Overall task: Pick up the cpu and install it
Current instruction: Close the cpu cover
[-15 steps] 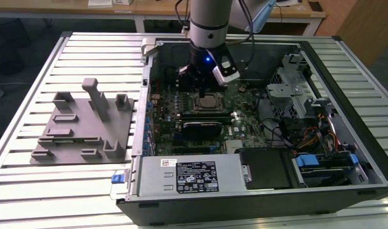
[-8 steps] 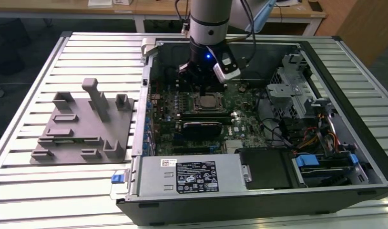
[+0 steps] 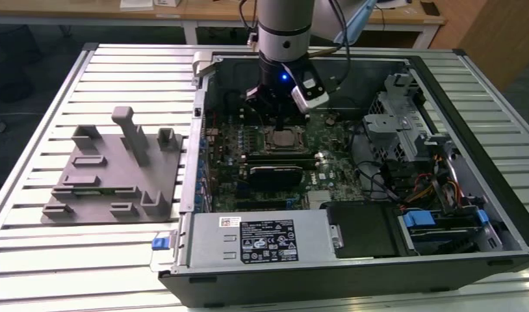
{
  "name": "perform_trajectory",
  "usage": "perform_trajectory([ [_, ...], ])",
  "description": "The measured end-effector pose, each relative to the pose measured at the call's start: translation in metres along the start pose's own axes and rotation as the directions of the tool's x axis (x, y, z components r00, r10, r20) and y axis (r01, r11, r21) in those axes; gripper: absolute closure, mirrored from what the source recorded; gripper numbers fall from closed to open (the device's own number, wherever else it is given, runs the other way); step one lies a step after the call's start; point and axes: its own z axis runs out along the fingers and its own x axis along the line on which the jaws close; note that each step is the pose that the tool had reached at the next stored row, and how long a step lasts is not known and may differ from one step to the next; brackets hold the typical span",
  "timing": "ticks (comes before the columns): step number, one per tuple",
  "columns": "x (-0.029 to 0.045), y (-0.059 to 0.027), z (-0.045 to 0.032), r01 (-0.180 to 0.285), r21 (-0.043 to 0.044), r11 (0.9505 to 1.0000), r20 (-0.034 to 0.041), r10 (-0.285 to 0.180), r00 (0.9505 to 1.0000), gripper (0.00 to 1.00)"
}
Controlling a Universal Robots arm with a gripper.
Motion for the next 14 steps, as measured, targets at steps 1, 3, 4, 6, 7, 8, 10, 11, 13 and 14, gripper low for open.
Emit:
perform_trajectory([
  [1, -0.0003, 0.0000, 0.0001, -0.005, 0.0006, 1.0000, 0.0001, 0.005, 1.0000, 0.89],
  [3, -0.0015, 0.0001, 0.0005, -0.013, 0.0019, 0.9999, 0.0006, 0.013, 0.9999, 0.89],
  [4, -0.0024, 0.0001, 0.0006, -0.017, 0.0032, 0.9999, 0.0007, 0.017, 0.9999, 0.89],
  [6, -0.0047, 0.0002, 0.0009, -0.023, 0.0065, 0.9997, 0.0011, 0.023, 0.9997, 0.89],
  [7, -0.0062, 0.0002, 0.0011, -0.026, 0.0091, 0.9996, 0.0014, 0.026, 0.9997, 0.89],
  [8, -0.0077, 0.0003, 0.0013, -0.028, 0.0126, 0.9995, 0.0017, 0.028, 0.9996, 0.89],
  [10, -0.0106, 0.0006, 0.0015, -0.034, 0.0246, 0.9991, 0.0027, 0.034, 0.9994, 0.89],
  [11, -0.0118, 0.0007, 0.0016, -0.037, 0.0317, 0.9988, 0.0033, 0.037, 0.9993, 0.89],
  [13, -0.0139, 0.0010, 0.0019, -0.042, 0.0435, 0.9982, 0.0044, 0.042, 0.9991, 0.89],
  [14, -0.0148, 0.0010, 0.0024, -0.044, 0.0458, 0.9980, 0.0048, 0.044, 0.9990, 0.89],
])
